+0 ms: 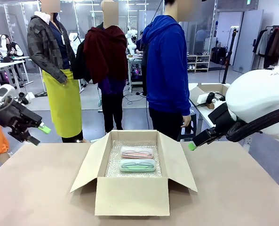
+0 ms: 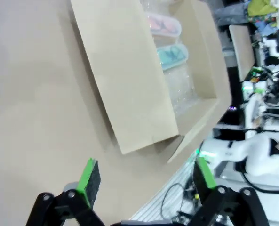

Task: Pack the glasses set securely to prepare it for shipping.
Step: Position the Package Box on the left side of the table.

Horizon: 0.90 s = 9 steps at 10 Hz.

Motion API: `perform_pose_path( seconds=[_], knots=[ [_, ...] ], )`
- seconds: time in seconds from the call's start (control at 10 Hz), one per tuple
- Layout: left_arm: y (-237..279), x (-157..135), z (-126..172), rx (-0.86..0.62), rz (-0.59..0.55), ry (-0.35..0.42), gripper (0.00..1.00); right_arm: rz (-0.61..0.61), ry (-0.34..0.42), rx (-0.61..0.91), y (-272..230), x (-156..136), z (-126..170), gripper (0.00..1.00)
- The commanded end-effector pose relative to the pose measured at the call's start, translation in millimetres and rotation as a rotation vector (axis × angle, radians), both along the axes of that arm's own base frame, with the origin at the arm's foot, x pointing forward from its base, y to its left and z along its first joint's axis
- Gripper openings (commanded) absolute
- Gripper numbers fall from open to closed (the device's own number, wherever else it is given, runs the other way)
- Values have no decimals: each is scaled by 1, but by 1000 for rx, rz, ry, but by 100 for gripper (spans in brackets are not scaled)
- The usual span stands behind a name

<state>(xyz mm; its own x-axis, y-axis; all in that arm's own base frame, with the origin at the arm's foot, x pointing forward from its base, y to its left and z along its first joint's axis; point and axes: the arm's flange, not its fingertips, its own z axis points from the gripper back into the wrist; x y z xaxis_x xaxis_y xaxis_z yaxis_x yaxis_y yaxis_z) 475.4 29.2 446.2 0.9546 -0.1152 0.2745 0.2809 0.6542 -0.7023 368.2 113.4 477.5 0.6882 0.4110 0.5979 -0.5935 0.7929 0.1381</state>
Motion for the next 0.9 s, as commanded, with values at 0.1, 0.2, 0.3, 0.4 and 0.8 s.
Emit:
perform_pose_path(
  seconds=[0.1,0.2,0.3,0.4,0.8],
  knots=[
    [-11,14,-42,-104,26,-78,100,12,-14,3,0,1,0,100],
    [-13,15,-42,-144,44,-79,100,12,-14,3,0,1,0,100],
    [-13,16,-37,-140,28,-64,100,12,-14,3,0,1,0,100],
    [-12,13,-43,-113,32,-27,100,12,-14,3,0,1,0,100],
    [-15,16,-44,-123,36,-35,100,12,-14,3,0,1,0,100]
  ],
)
